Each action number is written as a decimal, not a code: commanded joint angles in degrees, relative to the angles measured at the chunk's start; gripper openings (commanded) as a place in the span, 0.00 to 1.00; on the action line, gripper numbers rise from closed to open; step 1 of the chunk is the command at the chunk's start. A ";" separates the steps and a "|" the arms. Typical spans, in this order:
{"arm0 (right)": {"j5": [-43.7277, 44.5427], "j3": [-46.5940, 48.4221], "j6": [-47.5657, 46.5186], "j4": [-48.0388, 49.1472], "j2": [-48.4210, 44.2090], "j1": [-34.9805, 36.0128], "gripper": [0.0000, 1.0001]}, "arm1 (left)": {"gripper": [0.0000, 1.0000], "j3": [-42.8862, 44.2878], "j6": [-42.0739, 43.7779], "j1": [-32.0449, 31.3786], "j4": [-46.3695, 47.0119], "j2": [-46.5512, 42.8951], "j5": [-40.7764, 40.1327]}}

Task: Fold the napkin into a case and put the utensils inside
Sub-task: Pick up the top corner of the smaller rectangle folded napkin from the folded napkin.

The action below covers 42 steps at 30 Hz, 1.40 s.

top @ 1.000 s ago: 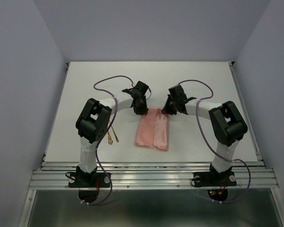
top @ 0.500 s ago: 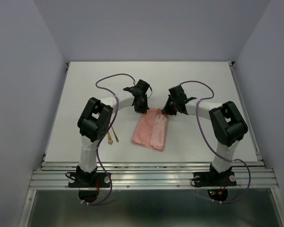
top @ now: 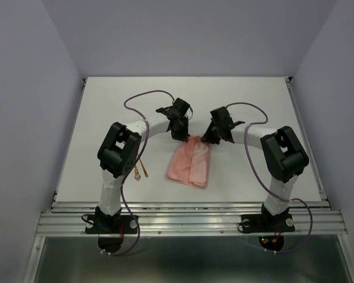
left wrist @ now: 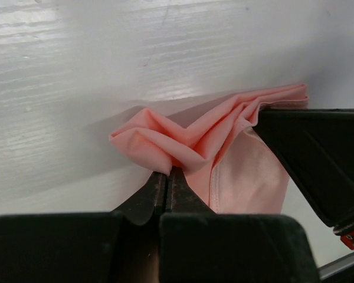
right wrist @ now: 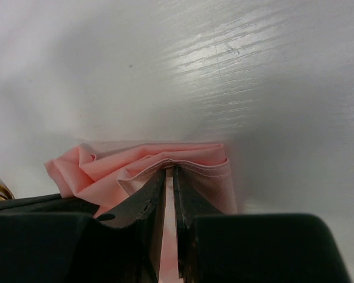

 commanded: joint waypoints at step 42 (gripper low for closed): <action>0.84 -3.11 3.97 -6.30 2.69 0.20 0.16 | 0.00 8.38 -2.67 -3.85 -0.26 -5.35 10.40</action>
